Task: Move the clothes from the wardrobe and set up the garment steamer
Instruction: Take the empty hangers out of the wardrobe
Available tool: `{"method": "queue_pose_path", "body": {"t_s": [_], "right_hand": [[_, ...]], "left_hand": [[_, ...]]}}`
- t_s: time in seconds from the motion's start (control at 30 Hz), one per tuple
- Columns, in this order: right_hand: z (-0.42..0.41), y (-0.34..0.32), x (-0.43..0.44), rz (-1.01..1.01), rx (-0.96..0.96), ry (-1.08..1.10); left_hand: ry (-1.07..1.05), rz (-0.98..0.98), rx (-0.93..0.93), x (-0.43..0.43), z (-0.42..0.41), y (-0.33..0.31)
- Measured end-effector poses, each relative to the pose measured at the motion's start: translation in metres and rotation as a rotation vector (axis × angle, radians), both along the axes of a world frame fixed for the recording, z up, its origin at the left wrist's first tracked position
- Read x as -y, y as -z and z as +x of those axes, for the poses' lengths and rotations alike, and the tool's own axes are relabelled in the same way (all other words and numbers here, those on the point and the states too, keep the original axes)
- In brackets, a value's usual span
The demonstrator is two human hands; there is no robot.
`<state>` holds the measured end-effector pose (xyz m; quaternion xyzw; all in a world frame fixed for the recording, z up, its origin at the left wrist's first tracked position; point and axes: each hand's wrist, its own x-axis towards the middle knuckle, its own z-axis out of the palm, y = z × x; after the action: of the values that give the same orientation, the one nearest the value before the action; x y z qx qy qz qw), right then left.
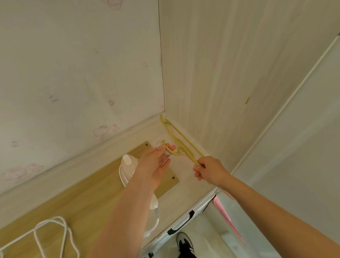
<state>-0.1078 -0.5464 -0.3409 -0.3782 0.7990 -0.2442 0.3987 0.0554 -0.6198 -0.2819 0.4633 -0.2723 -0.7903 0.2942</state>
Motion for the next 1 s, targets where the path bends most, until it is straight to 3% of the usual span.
{"method": "queue_pose_path", "body": {"t_s": [0.37, 0.67, 0.77, 0.83, 1.0], "right_hand": [[-0.023, 0.042, 0.045, 0.075, -0.304, -0.162], [-0.033, 0.068, 0.058, 0.112, -0.414, -0.219], [-0.031, 0.075, 0.06, 0.116, -0.41, -0.217], [-0.03, 0.081, 0.061, 0.114, -0.395, -0.22], [-0.029, 0.092, 0.063, 0.127, -0.391, -0.245]], "left_hand": [[-0.101, 0.201, 0.036, 0.047, -0.022, 0.046], [-0.101, 0.188, 0.115, 0.064, -0.03, 0.078], [-0.093, 0.071, 0.24, 0.062, -0.032, 0.083], [-0.066, -0.086, 0.429, 0.061, -0.033, 0.083], [0.256, -0.766, 1.095, 0.056, -0.029, 0.099]]}}
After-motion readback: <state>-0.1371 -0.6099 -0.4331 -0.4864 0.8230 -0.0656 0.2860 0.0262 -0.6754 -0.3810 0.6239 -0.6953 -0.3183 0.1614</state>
